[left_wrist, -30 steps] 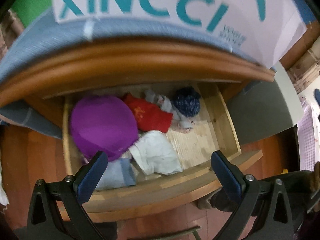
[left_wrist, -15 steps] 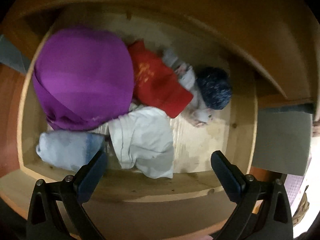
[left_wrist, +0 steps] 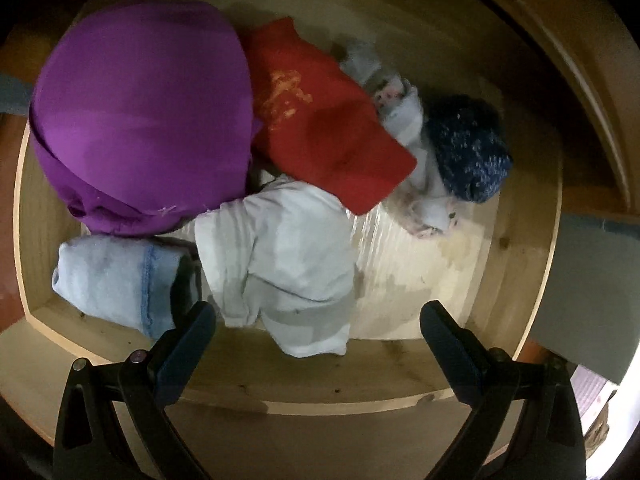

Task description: Take underwear out of drawer

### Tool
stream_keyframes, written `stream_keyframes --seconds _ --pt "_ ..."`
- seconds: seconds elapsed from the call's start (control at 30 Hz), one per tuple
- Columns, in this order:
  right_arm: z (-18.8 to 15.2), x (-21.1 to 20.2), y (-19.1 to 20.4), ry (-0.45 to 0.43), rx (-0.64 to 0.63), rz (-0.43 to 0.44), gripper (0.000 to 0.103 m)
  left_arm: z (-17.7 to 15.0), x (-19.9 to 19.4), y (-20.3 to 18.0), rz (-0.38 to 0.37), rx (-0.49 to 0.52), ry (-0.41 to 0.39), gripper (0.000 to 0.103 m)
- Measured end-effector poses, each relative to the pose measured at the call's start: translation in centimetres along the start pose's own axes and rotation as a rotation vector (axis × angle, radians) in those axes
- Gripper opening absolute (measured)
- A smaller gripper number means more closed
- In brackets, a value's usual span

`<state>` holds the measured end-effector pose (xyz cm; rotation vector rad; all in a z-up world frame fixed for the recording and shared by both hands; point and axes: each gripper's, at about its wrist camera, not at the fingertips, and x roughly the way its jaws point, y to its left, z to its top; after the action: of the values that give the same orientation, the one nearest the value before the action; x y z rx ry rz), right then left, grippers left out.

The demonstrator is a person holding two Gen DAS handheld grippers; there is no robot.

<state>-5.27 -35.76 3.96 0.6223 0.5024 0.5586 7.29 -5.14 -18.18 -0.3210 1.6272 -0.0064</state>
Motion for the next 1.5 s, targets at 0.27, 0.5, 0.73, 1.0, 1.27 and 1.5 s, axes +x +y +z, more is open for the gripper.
stream_keyframes --seconds 0.27,0.5,0.73,1.0,1.27,1.5 --pt "0.1 -0.5 -0.6 0.001 0.038 0.034 0.046 0.7 1.8 1.4 0.096 -0.111 0.151 0.098" --pt "0.1 -0.8 -1.2 0.007 0.075 0.059 0.046 1.4 3.5 1.2 0.14 -0.073 0.258 0.082" --pt "0.2 -1.5 -1.9 -0.003 0.106 0.07 0.046 1.4 3.8 1.1 0.124 -0.035 0.248 0.045" --pt "0.2 -2.1 -3.5 -0.023 0.164 0.056 0.046 -1.6 1.1 -0.3 0.102 0.089 0.058 0.011" --pt "0.1 -1.7 -4.3 -0.017 0.206 0.031 0.046 -3.4 -4.1 -0.7 0.048 0.2 -0.175 0.004" --pt "0.0 -1.2 -4.7 -0.012 0.221 0.007 0.046 -5.5 -7.5 -0.8 -0.024 0.245 -0.314 0.003"
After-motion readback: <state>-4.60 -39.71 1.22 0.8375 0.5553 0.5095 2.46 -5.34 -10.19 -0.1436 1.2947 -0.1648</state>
